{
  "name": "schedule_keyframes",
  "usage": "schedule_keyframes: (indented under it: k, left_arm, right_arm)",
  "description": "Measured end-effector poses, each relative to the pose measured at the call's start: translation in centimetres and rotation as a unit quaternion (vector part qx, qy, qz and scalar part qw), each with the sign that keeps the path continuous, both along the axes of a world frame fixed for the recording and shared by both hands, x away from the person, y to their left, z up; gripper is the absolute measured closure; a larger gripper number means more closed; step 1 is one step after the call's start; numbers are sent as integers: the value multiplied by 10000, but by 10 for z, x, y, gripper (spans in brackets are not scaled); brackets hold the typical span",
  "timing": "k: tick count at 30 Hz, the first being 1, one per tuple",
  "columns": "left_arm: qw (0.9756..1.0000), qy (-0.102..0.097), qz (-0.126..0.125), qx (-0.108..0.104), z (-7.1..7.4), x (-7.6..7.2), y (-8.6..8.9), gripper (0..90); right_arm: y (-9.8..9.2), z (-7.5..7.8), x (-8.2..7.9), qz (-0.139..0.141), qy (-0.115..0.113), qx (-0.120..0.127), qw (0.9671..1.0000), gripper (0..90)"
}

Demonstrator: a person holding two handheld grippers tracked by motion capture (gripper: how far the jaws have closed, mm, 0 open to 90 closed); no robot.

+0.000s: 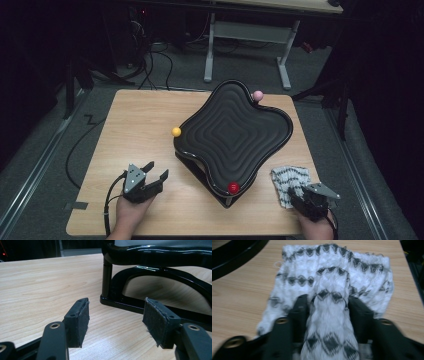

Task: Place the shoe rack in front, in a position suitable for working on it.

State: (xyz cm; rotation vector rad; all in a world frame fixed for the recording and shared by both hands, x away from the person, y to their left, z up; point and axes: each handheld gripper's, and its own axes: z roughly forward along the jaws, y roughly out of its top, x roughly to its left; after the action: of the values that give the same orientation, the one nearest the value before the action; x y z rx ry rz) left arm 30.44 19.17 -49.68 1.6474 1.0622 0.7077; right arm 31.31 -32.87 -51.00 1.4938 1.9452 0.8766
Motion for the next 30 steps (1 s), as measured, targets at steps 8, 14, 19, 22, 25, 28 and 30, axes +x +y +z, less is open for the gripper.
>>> schedule_keyframes:
  k: [8,14,19,22,25,28,30]
  left_arm:
    - [9999,-107,-48,-5,0,-3,1,372]
    - [10000,-80,-47,6,-1,-3,1,361]
    - [9999,-125,-95,-5,-1,-3,0,361]
    - [9997,-195,-121,-23,0,-5,-1,361]
    - [9996,-258,-127,-37,1,-6,-1,361]
    - [9994,-300,-144,-63,2,-8,-2,361]
    - [9993,-340,-151,-72,2,-8,-4,359]
  right_arm:
    - [17,11,-9,398,-649,-52,9971,805]
    - [34,52,-33,390,-1890,10,9812,803]
    - [43,80,-51,306,-2628,65,9643,803]
    - [49,93,-58,309,-2949,118,9550,802]
    - [52,101,-63,288,-3191,143,9472,803]
    - [54,108,-66,271,-3356,201,9414,803]
    - [55,116,-67,272,-3466,263,9372,803]
